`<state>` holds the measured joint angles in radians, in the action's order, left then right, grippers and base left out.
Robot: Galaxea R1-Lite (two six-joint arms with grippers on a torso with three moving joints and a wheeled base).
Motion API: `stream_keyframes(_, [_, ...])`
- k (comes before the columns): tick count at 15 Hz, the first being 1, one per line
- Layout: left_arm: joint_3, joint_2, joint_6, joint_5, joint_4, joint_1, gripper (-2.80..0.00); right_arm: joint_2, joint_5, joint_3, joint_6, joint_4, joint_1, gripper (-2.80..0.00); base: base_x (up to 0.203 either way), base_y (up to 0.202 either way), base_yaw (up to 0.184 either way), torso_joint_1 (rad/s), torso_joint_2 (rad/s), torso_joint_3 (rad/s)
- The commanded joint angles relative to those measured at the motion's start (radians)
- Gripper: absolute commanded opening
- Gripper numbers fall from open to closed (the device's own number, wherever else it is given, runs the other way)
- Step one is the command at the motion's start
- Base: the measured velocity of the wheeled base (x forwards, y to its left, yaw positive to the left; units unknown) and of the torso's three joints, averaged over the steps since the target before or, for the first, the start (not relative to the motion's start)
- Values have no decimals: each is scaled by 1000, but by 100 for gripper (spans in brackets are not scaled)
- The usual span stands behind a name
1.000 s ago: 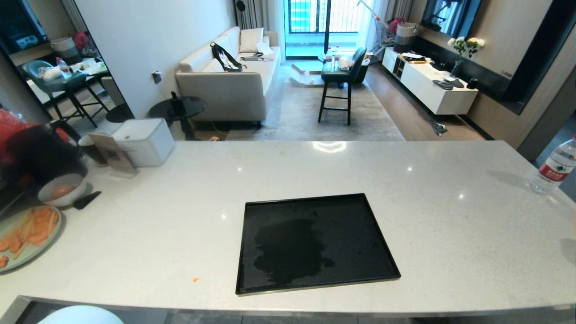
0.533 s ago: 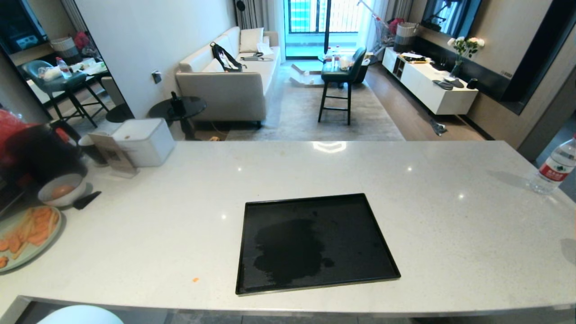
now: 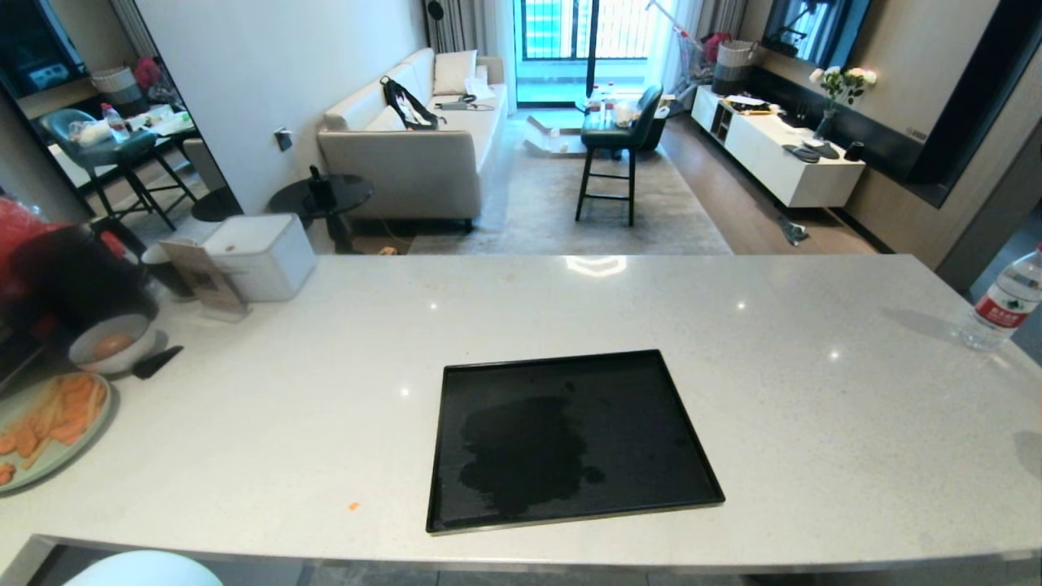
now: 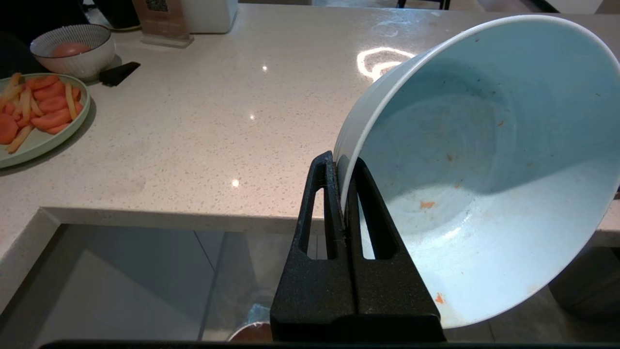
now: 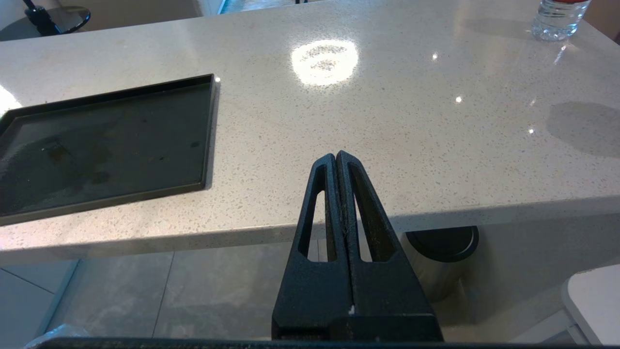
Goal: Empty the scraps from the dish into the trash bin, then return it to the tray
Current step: Put the bowl back to the table
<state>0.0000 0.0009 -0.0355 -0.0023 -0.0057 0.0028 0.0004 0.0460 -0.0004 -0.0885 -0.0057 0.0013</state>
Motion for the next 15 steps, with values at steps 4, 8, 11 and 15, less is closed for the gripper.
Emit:
stream_keyframes(4, [-80, 5, -4, 4, 15, 0, -280, 0, 0, 0, 0, 0, 0, -280, 0, 0, 0, 0, 0, 0])
stream_keyframes(8, [-212, 97, -4, -5, 73, 0, -280, 0, 0, 0, 0, 0, 0, -280, 0, 0, 0, 0, 0, 0])
stream_keyframes(11, [-294, 271, -2, -52, 83, -37, -280, 0, 0, 0, 0, 0, 0, -280, 0, 0, 0, 0, 0, 0])
stream_keyframes(15, [-440, 517, 38, -71, 86, -112, -280, 0, 0, 0, 0, 0, 0, -280, 0, 0, 0, 0, 0, 0])
